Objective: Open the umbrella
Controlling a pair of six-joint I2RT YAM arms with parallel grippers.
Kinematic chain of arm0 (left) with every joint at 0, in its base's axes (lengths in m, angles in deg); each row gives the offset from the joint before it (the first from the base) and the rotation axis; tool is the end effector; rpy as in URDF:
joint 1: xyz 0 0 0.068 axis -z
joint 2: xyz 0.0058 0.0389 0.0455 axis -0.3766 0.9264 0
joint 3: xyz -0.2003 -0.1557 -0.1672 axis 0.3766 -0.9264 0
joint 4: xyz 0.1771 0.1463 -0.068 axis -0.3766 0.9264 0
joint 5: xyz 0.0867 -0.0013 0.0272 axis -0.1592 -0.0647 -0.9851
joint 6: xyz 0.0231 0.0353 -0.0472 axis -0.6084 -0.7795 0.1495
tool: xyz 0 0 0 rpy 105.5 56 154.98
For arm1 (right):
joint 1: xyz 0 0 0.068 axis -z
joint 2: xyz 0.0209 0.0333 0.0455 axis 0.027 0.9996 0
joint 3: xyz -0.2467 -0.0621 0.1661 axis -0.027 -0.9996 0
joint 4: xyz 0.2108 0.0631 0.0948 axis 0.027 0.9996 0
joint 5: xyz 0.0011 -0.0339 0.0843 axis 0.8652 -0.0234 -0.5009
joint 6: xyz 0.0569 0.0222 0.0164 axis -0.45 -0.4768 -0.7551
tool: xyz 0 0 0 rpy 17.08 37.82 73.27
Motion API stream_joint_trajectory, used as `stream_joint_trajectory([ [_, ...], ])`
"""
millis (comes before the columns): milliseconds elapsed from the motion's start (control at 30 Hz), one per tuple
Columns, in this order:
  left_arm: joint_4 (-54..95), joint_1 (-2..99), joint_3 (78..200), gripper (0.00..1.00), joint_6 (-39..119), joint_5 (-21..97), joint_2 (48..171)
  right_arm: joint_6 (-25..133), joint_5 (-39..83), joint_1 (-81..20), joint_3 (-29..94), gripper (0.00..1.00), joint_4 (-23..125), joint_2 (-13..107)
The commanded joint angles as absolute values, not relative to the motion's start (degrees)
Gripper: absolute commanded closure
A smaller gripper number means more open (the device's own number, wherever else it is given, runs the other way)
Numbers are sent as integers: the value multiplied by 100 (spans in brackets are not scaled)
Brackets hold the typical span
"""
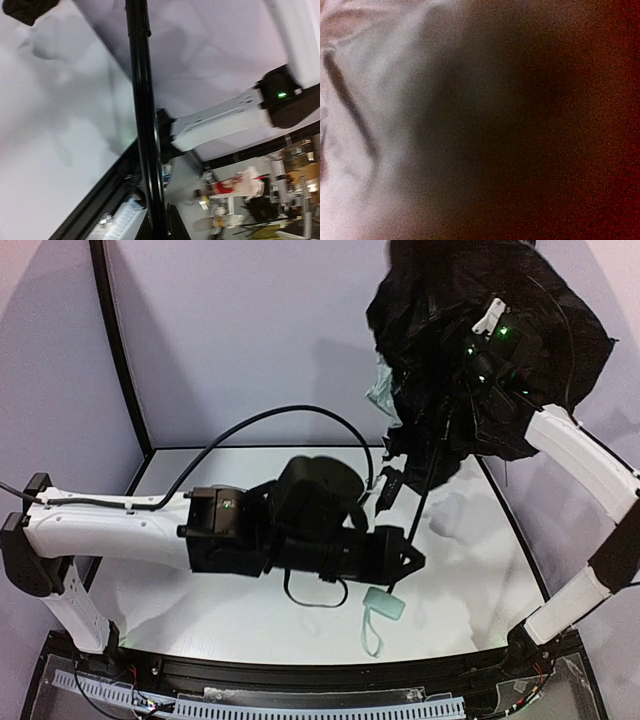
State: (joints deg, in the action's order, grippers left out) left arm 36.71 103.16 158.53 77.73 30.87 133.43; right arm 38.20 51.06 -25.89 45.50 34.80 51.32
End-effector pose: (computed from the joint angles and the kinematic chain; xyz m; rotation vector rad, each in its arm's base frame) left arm 0.0625 -0.4030 0.3922 0.6342 2.1887 -1.4207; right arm 0.3049 0.1182 0.5210 0.3160 1.2328 0.4745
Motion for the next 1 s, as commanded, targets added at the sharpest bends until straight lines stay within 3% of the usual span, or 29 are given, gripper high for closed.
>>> stream_joint_trajectory([
  [0, 3929, 10803, 15487, 99, 6151, 1429, 12583, 3228, 2028, -2504, 4436, 74, 4996, 4799],
  [200, 2269, 10808, 14957, 99, 5331, 251, 12446, 2736, 472, -2536, 3846, 35, 5828, 4257],
  [333, 1874, 10807, 15150, 99, 5144, -332, 12754, 2703, 347, -2649, 3317, 27, 6125, 3736],
  [967, 661, 10803, 15212, 99, 5144, -842, 13078, 927, 1880, -2897, 1438, 26, 5068, 2296],
])
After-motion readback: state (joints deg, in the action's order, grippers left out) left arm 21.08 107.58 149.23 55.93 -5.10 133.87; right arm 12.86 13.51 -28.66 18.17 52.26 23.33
